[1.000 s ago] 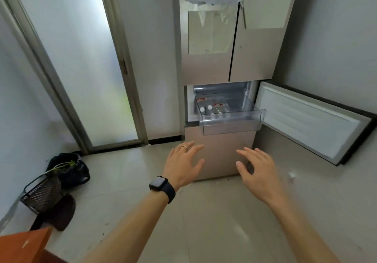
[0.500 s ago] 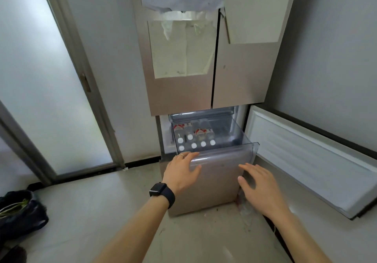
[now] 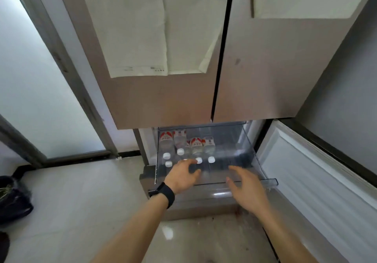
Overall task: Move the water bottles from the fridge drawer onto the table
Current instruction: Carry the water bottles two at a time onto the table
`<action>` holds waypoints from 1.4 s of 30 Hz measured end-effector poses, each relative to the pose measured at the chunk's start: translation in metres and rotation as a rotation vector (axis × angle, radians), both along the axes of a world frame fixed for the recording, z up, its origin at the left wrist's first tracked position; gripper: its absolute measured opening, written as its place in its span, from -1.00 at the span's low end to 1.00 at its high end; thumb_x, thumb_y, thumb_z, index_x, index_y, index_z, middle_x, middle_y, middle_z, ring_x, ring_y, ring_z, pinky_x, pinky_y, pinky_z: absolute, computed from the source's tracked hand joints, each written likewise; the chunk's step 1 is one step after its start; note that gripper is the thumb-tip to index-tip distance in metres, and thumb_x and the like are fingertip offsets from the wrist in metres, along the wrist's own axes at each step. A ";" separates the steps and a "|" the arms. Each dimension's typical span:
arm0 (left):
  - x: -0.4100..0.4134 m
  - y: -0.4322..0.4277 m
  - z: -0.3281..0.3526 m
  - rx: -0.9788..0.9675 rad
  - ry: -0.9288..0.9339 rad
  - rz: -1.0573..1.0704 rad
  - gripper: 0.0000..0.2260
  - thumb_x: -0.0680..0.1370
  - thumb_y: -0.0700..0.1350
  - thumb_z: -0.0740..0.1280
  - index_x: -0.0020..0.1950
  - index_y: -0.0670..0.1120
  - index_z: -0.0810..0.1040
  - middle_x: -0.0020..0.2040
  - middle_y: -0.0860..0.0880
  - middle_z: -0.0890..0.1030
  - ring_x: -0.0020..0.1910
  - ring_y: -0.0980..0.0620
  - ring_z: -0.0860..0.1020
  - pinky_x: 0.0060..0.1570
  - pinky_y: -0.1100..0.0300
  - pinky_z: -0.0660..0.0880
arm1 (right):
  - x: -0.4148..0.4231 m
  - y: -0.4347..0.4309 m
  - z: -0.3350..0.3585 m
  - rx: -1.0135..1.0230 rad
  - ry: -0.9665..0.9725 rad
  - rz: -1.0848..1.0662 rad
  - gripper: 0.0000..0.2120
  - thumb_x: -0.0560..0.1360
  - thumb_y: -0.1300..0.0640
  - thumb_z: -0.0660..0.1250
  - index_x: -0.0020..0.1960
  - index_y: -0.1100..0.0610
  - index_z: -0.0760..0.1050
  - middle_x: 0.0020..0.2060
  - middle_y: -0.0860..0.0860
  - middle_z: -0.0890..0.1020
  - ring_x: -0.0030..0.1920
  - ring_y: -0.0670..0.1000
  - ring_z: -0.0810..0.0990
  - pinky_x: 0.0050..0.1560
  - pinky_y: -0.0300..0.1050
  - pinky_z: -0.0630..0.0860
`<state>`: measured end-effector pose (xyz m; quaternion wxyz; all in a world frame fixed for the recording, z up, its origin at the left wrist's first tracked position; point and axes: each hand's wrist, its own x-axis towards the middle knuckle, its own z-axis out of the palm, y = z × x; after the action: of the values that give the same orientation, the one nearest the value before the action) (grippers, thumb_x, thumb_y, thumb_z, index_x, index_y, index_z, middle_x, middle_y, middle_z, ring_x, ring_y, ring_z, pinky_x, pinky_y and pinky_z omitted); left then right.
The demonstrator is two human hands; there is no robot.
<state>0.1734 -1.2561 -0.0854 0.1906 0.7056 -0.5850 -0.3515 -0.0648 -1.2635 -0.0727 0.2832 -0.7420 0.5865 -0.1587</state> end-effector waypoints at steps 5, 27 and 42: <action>-0.014 -0.074 -0.052 0.250 0.306 0.200 -0.44 0.47 0.22 0.31 0.43 0.05 0.45 0.34 0.01 0.55 0.28 -0.02 0.50 0.35 -0.01 0.43 | 0.014 -0.086 -0.044 0.295 0.077 0.049 -0.47 0.56 -0.04 0.33 0.48 0.04 0.32 0.38 0.04 0.49 0.35 0.09 0.47 0.27 -0.09 0.38; -0.040 -0.141 -0.112 0.400 0.979 0.741 -0.45 0.55 0.40 0.19 0.24 -0.02 0.53 -0.30 0.01 0.47 -0.41 0.09 0.34 -0.42 0.22 0.27 | 0.066 -0.184 -0.122 0.974 -0.532 -0.315 -0.67 0.54 -0.10 0.38 0.21 0.05 0.53 0.08 0.07 0.66 0.05 0.11 0.66 0.08 0.04 0.64; -0.003 -0.055 -0.024 -0.012 -0.353 0.274 -0.47 0.60 0.33 0.13 0.30 -0.08 0.39 -0.02 -0.13 0.65 -0.09 -0.17 0.63 -0.14 -0.06 0.61 | -0.032 -0.118 -0.040 0.060 0.300 0.054 -0.58 0.63 -0.18 0.11 0.14 0.17 0.43 -0.06 0.15 0.63 -0.10 0.14 0.61 -0.15 -0.07 0.49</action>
<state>0.1707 -1.3110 -0.1095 0.1354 0.8278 -0.5101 -0.1901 -0.0972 -1.3818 -0.1124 0.2186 -0.7641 0.6066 -0.0209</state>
